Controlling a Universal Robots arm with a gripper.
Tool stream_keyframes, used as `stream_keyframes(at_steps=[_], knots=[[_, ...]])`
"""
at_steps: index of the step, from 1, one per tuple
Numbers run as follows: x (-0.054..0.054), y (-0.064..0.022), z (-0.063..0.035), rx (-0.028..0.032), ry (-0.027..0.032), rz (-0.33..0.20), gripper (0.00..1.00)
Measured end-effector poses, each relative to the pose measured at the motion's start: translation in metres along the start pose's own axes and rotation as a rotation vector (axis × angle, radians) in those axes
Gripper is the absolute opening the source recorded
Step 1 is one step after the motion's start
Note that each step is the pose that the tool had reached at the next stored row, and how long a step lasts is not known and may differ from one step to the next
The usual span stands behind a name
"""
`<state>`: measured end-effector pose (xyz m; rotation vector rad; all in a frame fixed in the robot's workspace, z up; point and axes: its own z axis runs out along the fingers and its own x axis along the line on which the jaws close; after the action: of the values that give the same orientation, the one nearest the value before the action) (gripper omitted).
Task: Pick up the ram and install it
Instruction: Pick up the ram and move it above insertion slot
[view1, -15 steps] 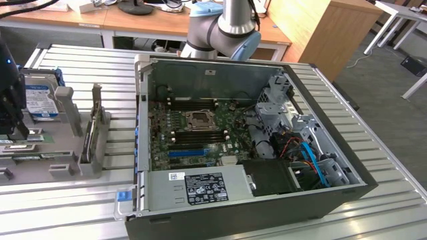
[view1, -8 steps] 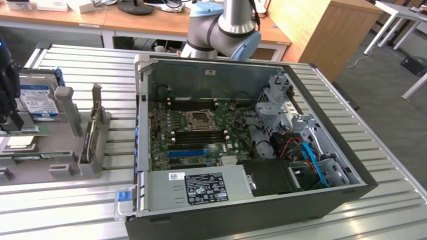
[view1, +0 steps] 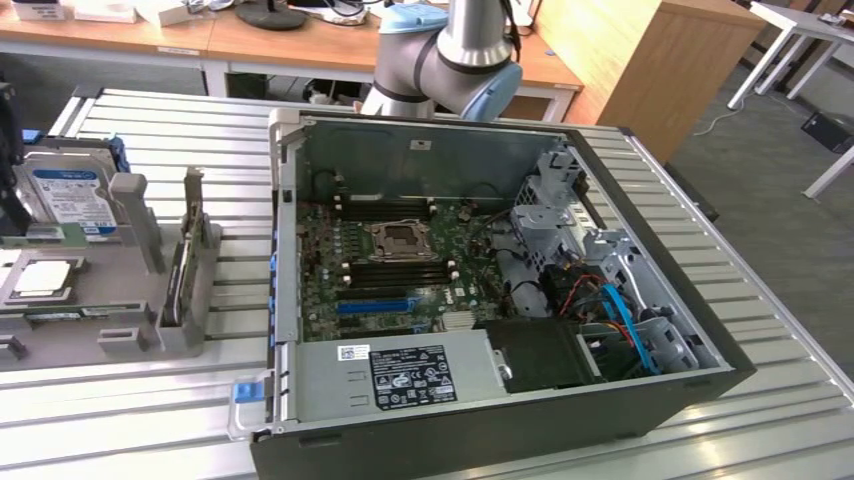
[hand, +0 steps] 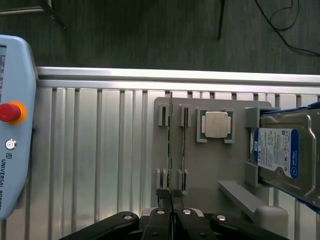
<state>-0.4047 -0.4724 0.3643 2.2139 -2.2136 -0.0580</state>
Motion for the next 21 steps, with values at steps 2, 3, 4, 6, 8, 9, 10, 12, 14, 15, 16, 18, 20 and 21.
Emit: stream_keyframes(at_steps=[2,3,4,6,8,9,10,12,14,15,16,18,20,21], knots=[[0.000,0.0002,-0.0071,0.0000,-0.0001,0.000,0.12],[0.000,0.0003,-0.0103,0.0000,-0.0001,0.000,0.12],[0.000,0.0004,-0.0133,0.0000,0.0000,0.000,0.12],[0.000,0.0006,-0.0188,0.0000,0.0000,0.000,0.12],[0.000,0.0008,-0.0234,-0.0001,0.0000,0.000,0.12],[-0.001,0.0008,-0.0258,0.0001,-0.0001,0.000,0.12],[-0.001,0.0009,-0.0285,0.0000,0.0000,0.000,0.12],[-0.001,0.0011,-0.0335,0.0000,0.0000,0.000,0.12],[-0.001,0.0012,-0.0379,0.0000,0.0000,0.000,0.12],[-0.001,0.0013,-0.0394,0.0000,-0.0001,0.000,0.12],[-0.001,0.0014,-0.0406,0.0000,0.0000,0.000,0.12],[-0.001,0.0015,-0.0444,0.0000,0.0000,0.000,0.12],[-0.001,0.0016,-0.0466,0.0000,0.0000,0.000,0.12],[-0.001,0.0016,-0.0471,0.0001,-0.0001,0.000,0.12]])
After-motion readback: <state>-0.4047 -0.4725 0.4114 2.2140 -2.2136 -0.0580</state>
